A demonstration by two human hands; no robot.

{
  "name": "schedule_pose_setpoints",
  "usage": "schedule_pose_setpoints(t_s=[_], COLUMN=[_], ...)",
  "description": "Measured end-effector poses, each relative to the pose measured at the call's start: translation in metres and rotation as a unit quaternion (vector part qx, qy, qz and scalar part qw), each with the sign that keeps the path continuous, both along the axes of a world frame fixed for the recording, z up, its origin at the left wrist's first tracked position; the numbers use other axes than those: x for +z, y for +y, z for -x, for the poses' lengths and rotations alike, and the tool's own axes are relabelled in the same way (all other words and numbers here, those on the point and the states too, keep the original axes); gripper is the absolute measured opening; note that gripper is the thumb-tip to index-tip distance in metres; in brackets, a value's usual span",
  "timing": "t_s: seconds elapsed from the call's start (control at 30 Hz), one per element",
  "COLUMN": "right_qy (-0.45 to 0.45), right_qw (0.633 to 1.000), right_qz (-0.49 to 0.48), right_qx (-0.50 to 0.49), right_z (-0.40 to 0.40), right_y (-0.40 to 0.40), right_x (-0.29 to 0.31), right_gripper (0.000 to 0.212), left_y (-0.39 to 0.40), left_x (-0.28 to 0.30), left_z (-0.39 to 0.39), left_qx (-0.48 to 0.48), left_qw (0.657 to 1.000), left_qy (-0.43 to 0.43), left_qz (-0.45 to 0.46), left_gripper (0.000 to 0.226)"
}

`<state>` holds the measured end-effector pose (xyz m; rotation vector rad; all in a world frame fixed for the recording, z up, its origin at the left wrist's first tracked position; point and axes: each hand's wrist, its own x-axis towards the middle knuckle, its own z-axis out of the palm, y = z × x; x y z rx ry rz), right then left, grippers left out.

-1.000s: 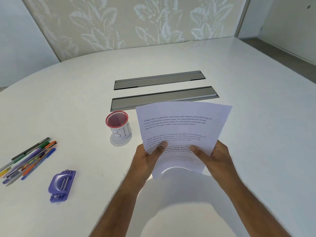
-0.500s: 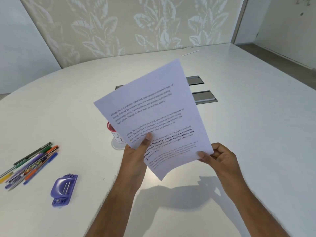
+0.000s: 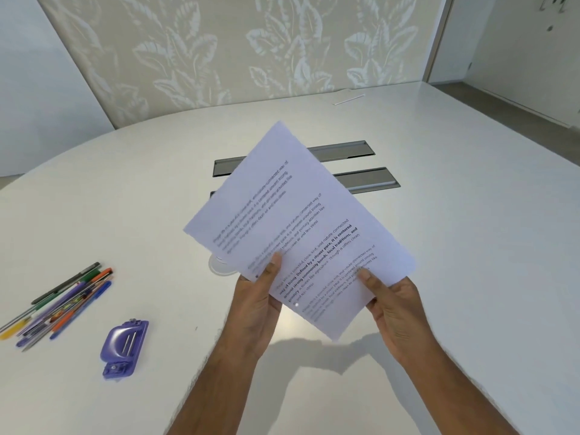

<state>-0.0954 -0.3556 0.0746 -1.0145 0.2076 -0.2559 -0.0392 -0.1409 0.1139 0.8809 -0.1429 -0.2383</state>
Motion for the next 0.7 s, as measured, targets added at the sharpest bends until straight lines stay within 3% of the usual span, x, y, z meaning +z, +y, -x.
schedule_pose_setpoints(t_s=[0.2,0.33,0.5,0.6,0.7], right_qy=[0.014,0.027,0.025,0.017,0.006], right_qw=[0.994,0.983,0.968,0.959,0.953], right_qz=[0.094,0.16,0.236,0.269,0.292], right_qx=[-0.062,-0.081,-0.078,-0.086,-0.085], right_z=[0.004,0.006,0.007,0.005,0.001], right_y=[-0.025,-0.036,-0.041,-0.04,-0.041], right_x=[0.0,0.001,0.009,0.019,0.026], right_gripper=[0.049,0.036,0.026,0.021,0.013], left_y=[0.041,0.066,0.07,0.06,0.053], left_x=[-0.002,-0.006,-0.005,-0.003,-0.004], left_z=[-0.013,-0.018,-0.016,-0.015,-0.013], left_qx=[0.055,0.084,0.082,0.083,0.093], left_qw=[0.998,0.988,0.942,0.919,0.918], left_qy=[-0.009,-0.03,-0.075,-0.089,-0.086], left_qz=[-0.019,-0.128,-0.317,-0.376,-0.376], left_gripper=[0.04,0.036,0.025,0.011,0.018])
